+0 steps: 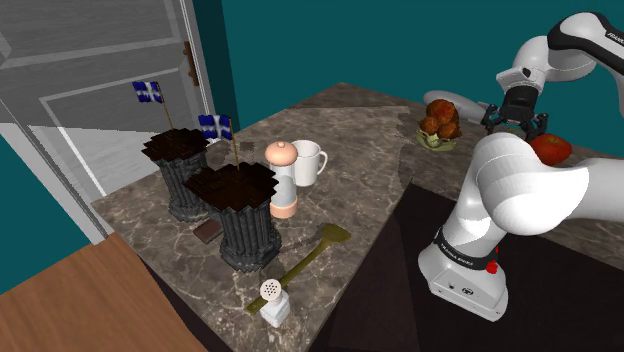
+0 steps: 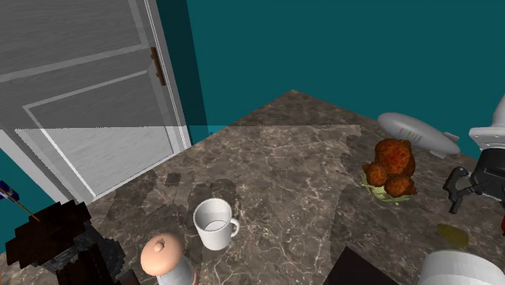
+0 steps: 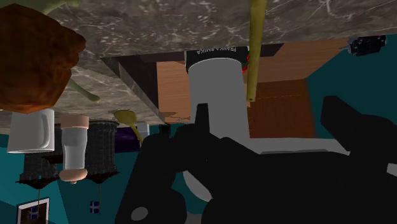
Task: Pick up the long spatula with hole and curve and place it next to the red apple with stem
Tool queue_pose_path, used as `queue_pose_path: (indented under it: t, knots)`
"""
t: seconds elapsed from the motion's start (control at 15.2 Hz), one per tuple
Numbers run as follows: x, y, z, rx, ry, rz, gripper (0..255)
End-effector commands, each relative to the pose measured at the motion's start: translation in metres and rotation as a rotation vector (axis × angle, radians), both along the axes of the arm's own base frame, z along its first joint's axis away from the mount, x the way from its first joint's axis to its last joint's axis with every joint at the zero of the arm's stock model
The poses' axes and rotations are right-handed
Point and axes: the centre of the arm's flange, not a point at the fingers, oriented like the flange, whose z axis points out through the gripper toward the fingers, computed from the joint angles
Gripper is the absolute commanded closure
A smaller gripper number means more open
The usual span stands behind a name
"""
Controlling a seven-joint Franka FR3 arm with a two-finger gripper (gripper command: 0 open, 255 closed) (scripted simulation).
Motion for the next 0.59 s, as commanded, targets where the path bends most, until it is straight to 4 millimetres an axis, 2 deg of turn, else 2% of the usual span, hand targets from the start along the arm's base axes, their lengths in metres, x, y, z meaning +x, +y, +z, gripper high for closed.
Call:
queue_pose_path:
  t: [0.0,0.07,0.33,0.53]
  knots:
    - [0.000,0.000,0.000,0.000,0.000,0.000,0]
    - [0.000,0.000,0.000,0.000,0.000,0.000,0]
    - [0.008,-0.039,0.030,0.000,0.000,0.000,0]
    - [0.008,-0.039,0.030,0.000,0.000,0.000,0]
